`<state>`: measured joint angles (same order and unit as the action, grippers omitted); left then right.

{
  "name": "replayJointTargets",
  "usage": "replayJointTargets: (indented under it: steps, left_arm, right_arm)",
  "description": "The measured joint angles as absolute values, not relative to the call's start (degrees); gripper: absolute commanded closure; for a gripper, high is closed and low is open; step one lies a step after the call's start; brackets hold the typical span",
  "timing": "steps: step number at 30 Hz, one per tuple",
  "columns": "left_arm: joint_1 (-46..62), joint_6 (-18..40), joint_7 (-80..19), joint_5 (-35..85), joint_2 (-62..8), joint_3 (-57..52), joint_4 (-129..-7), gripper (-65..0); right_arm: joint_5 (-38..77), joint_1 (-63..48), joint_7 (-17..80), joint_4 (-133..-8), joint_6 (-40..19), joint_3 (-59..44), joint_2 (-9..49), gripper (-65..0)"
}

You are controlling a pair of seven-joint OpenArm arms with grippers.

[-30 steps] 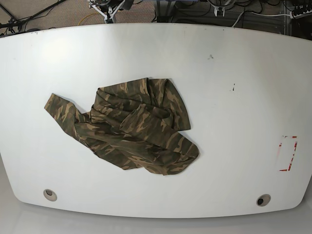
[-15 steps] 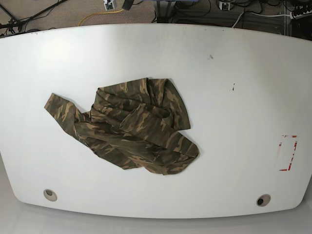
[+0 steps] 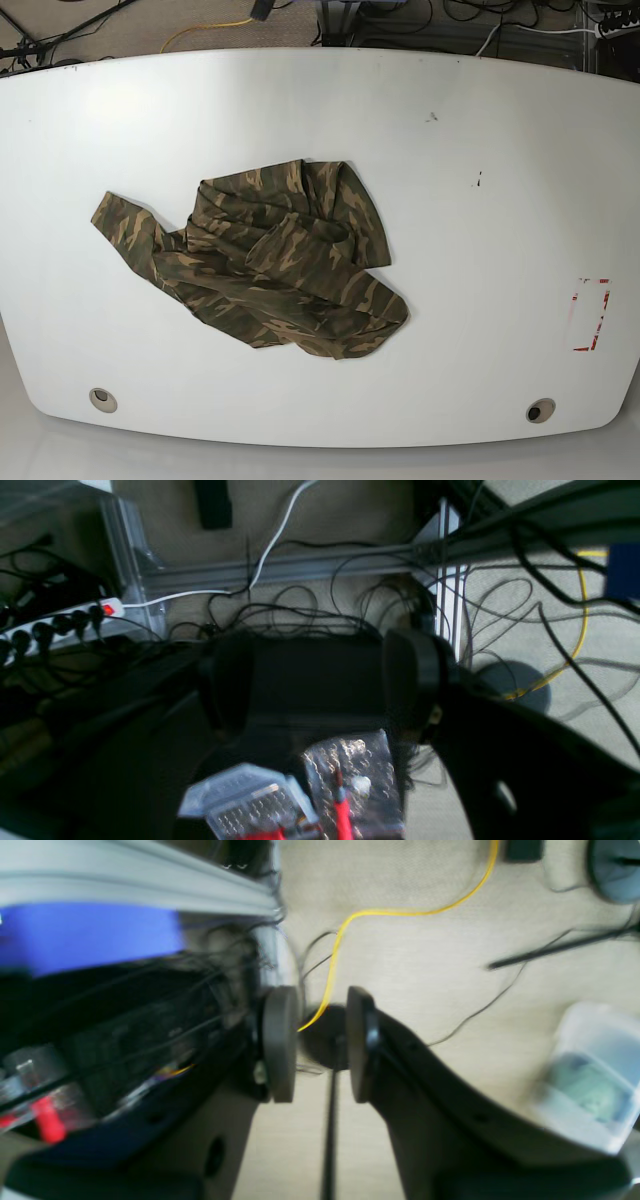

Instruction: Fold the T-shirt properly

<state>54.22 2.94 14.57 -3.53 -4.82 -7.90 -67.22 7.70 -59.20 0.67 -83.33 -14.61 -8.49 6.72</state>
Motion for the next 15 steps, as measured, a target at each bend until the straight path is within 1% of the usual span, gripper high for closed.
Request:
replayJointTargets:
  steps: [4, 6, 11, 15]
  left_arm:
    - [60.12, 3.14, 14.85, -3.40, -4.58, -8.97, -75.07, -37.4]
    - [62.78, 3.01, 14.50, -3.18, -4.69, -9.74, -79.05, -37.4]
    - [68.14, 3.07, 14.83, 3.20, -5.23, -11.18, -88.27, -37.4]
    - [71.50, 3.05, 14.72, 7.77, -8.23, -11.60, -93.84, -37.4]
  right_arm:
    - [12.78, -65.01, 0.34, -90.70, -15.05, -8.29, 6.50, -15.9]
    - [13.72, -67.85, 0.51, -94.37, -14.37, -8.49, 6.57, -15.9]
    - [14.87, -73.34, 0.49, -102.80, -14.72, -8.54, 6.33, -15.9]
    - [14.79, -73.78, 0.91, -107.83, -14.24, -8.54, 6.24, -15.9]
